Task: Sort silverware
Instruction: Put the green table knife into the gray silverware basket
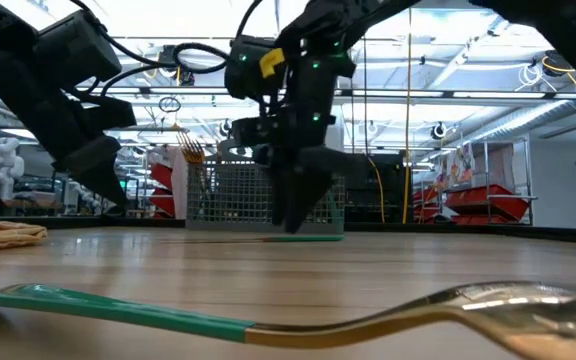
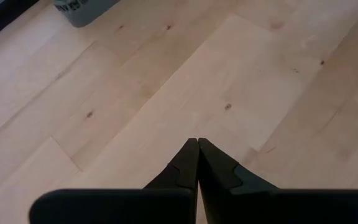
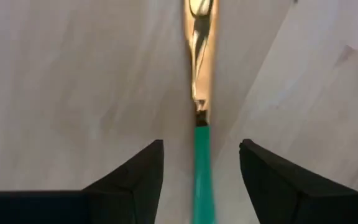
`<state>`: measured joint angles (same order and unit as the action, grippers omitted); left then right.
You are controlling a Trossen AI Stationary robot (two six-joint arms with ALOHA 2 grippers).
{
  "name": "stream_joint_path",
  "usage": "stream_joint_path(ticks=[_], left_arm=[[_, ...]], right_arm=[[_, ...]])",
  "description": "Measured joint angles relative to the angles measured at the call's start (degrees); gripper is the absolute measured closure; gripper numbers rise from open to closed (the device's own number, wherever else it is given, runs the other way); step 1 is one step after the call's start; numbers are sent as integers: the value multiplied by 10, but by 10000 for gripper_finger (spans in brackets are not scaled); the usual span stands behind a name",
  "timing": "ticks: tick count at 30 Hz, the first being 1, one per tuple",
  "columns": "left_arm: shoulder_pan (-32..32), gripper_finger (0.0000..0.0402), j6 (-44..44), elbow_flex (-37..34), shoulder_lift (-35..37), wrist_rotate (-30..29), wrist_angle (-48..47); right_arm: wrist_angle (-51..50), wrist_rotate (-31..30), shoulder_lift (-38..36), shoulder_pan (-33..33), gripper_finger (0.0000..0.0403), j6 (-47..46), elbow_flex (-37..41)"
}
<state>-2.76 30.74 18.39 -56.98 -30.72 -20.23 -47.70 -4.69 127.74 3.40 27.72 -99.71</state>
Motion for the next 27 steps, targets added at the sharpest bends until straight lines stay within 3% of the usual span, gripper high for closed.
stream_joint_path(ticks=[4,9,12,15,19,27], left_arm=[[0,391,0,0,0,-4,0],[0,391,0,0,0,-13,0],[0,391,-5,0,0,-20,0],[0,391,-13,0,0,-24,2],[0,391,-13,0,0,-26,1],[0,391,-16,0,0,-26,0]], right_arm=[[-25,10,26,23,216,19,-20],[-35,79,52,51,222,26,-25],[-37,89,69,58,232,21,-26],[-39,91,83,56,276,17,-29],[-43,86,85,48,376,21,-28],[-61,70,79,34,400,-12,-28]])
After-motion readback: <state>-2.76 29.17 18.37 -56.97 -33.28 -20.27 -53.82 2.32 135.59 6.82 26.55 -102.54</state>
